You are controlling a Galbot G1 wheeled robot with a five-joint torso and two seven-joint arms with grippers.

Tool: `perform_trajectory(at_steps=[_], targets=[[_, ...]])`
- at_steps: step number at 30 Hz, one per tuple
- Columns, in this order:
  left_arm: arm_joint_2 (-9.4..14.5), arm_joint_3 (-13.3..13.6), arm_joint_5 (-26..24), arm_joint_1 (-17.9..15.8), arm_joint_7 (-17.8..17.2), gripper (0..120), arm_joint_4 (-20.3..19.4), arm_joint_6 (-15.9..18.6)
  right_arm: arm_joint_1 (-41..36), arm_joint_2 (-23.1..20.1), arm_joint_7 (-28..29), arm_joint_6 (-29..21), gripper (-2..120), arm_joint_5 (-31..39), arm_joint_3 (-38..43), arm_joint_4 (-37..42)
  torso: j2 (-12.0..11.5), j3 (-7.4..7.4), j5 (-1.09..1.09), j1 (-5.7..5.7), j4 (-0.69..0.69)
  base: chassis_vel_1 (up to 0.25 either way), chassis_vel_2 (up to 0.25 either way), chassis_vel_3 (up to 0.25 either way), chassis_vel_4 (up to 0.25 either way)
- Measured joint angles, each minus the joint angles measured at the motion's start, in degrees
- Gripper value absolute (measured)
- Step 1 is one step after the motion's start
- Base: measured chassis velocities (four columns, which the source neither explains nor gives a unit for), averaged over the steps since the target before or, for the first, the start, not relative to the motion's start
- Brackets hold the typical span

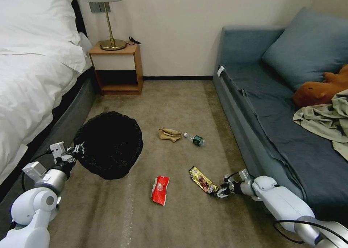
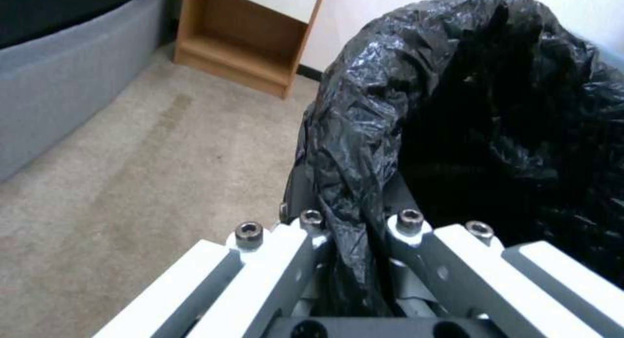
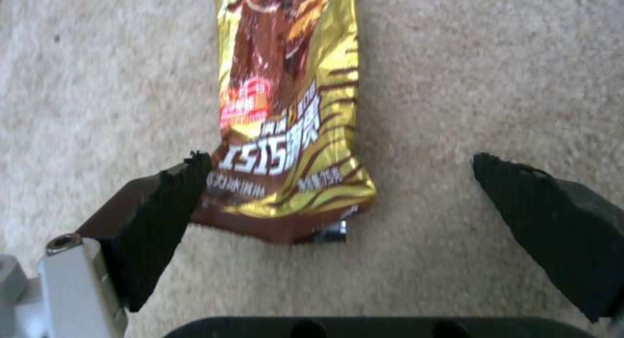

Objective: Pick up the trash bin, then pick up the garbage on the floor and place it into the trash bin.

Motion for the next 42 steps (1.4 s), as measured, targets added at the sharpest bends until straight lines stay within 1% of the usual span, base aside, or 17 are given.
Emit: perform_trajectory(at_steps=[5,6,7,8,9,15,19,21,23,24,29,32,33,37,38,41,42], targets=[[-0.2,0.0,0.1,0.1,0.1,4,0.1,-0.1,0.0,-0.1,0.3,-0.6,99,1.2,-1.0,1.2,0.0,0.01,0.04,0.0,0.01,0.0,0.0,0.0,0.0],[-0.2,0.0,0.1,0.1,0.1,4,0.3,-0.1,-0.3,-0.1,0.2,-1.1,99,1.8,-1.5,2.1,0.0,0.01,0.05,0.0,0.04,0.0,0.0,0.0,0.0],[-0.2,0.0,0.1,0.0,0.1,4,0.3,-0.1,-0.5,0.1,0.1,-1.2,99,2.2,-1.8,2.9,0.0,0.01,0.22,0.01,0.1,0.0,0.0,0.0,0.0],[-0.2,0.0,0.1,0.0,0.1,4,0.3,-0.1,-0.5,0.1,0.1,-1.2,99,2.2,-1.8,2.9,0.0,0.01,0.22,0.01,0.1,0.0,0.0,0.0,0.0],[-0.2,-0.1,0.1,0.0,0.1,4,0.3,-0.1,-0.7,-0.2,0.1,-1.9,98,2.7,-2.2,3.9,0.0,0.01,0.21,0.01,0.17,0.0,0.0,0.0,0.0],[-0.3,-0.2,0.1,0.0,0.2,4,0.9,-0.2,-1.2,-0.8,1.0,-3.4,96,4.3,-3.8,7.3,0.0,0.02,0.16,0.01,0.12,0.0,0.0,0.0,0.0],[-0.5,-0.2,0.2,0.3,0.4,4,1.0,-0.4,-1.3,-0.4,1.7,-3.1,83,4.2,-4.1,7.3,0.0,0.02,0.11,0.01,0.09,0.0,0.0,0.0,0.0],[-0.5,-0.2,0.2,0.3,0.4,4,1.0,-0.4,-1.3,-0.4,1.7,-3.1,83,4.2,-4.1,7.3,0.0,0.02,0.11,0.01,0.09,0.0,0.0,0.0,0.0],[-0.5,-0.2,0.2,0.3,0.5,4,1.2,-0.4,-1.6,-0.5,2.2,-2.1,70,3.9,-3.8,7.1,0.0,0.01,0.1,0.01,0.08,0.0,0.0,0.0,0.0],[-0.5,-0.2,0.2,0.3,0.5,4,1.2,-0.4,-1.6,-0.5,2.2,-2.1,70,3.9,-3.8,7.1,0.0,0.01,0.1,0.01,0.08,0.0,0.0,0.0,0.0],[-0.5,-0.2,0.2,0.2,0.5,4,1.3,-0.5,-1.9,-0.9,2.3,-0.4,48,3.6,-3.3,6.6,0.0,0.01,0.11,0.01,0.09,0.0,0.0,0.0,0.0],[-0.5,-0.1,0.2,0.2,0.5,4,1.4,-0.5,-2.0,-0.9,2.1,0.1,42,3.6,-3.3,6.5,0.0,0.01,0.11,0.01,0.08,0.0,0.0,0.0,0.0],[-0.6,0.0,0.3,0.2,0.5,4,1.6,-0.6,-2.0,-0.9,2.0,0.5,33,3.4,-3.2,6.4,0.0,0.01,0.11,0.01,0.08,0.0,0.0,0.0,0.0],[-0.7,0.2,0.3,0.2,0.5,4,1.6,-0.6,-2.1,-0.6,2.0,1.2,18,3.4,-3.1,6.1,0.0,0.01,0.12,0.01,0.09,0.0,0.0,0.0,0.0],[-0.7,0.2,0.3,0.2,0.5,4,1.6,-0.6,-2.1,-0.6,2.0,1.2,18,3.4,-3.1,6.1,0.0,0.01,0.12,0.01,0.09,0.0,0.0,0.0,0.0],[-0.6,0.4,0.3,0.0,0.5,4,1.5,-0.6,-2.1,0.0,2.0,1.9,2,3.3,-2.9,5.4,0.0,0.01,0.11,0.01,0.09,0.0,0.0,0.0,0.0],[-0.6,0.4,0.3,0.0,0.5,4,1.5,-0.6,-2.1,0.0,2.0,1.9,2,3.3,-2.9,5.4,0.0,0.01,0.11,0.01,0.09,0.0,0.0,0.0,0.0]])
